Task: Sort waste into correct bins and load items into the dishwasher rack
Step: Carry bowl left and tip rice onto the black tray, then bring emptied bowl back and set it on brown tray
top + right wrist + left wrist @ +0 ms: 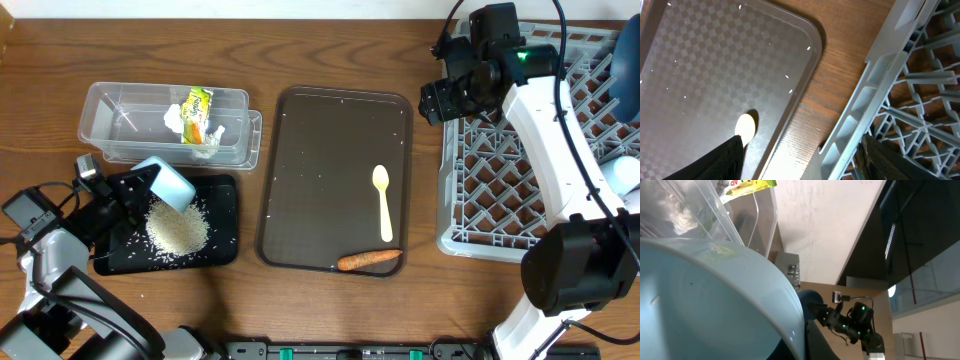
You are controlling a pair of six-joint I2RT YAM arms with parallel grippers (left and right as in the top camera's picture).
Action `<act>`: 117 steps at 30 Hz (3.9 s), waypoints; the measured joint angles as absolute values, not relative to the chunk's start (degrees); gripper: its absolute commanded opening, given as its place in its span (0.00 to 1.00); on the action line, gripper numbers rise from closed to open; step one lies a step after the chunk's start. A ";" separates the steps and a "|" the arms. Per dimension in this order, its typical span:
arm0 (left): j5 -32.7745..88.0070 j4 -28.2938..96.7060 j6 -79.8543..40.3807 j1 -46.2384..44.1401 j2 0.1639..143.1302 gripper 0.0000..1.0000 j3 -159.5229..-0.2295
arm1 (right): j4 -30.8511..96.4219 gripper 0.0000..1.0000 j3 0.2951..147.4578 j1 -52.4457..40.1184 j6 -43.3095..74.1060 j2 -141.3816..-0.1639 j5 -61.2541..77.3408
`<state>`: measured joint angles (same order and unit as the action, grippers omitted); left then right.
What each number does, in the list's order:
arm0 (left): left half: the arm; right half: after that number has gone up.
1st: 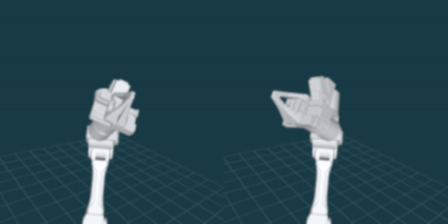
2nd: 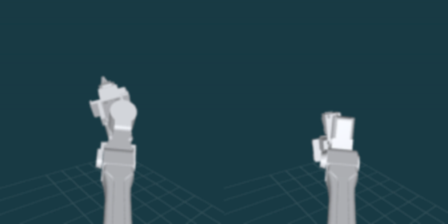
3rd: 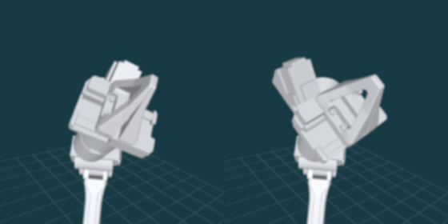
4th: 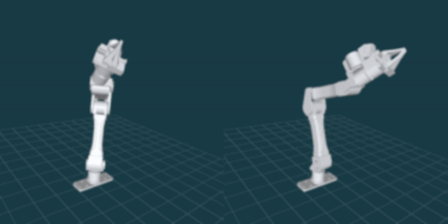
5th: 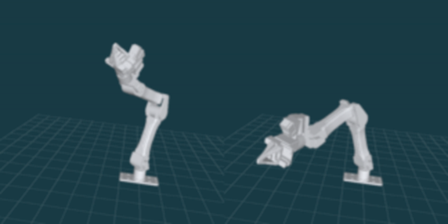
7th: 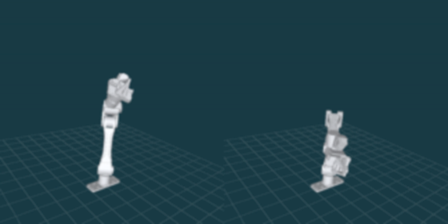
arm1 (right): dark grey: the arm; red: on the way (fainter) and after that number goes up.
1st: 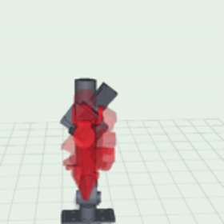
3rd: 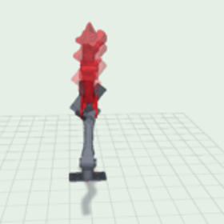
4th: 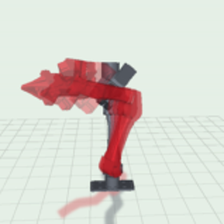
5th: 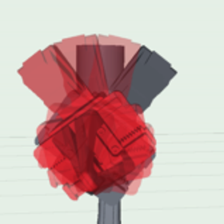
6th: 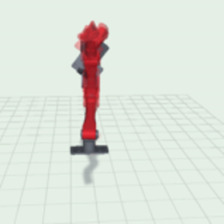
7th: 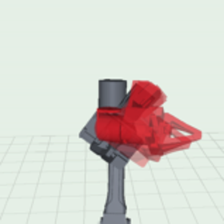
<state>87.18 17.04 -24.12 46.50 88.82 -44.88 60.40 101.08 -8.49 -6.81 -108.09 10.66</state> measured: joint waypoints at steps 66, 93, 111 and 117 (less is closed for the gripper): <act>47.66 5.74 -31.66 3.92 76.03 0.06 -49.50 | 60.36 0.73 101.08 -8.49 -6.81 -108.09 10.68; 17.96 -4.71 -18.81 -26.39 100.40 0.06 -57.91 | 60.31 0.72 101.08 -8.49 -3.29 -108.09 10.66; 17.61 3.07 -17.98 -23.86 98.08 0.43 -57.89 | 60.20 0.82 101.08 -8.49 -2.90 -108.09 10.66; 17.58 22.55 -18.06 -15.18 86.06 0.36 -57.98 | 59.51 0.85 101.03 -8.67 -2.87 -108.09 11.22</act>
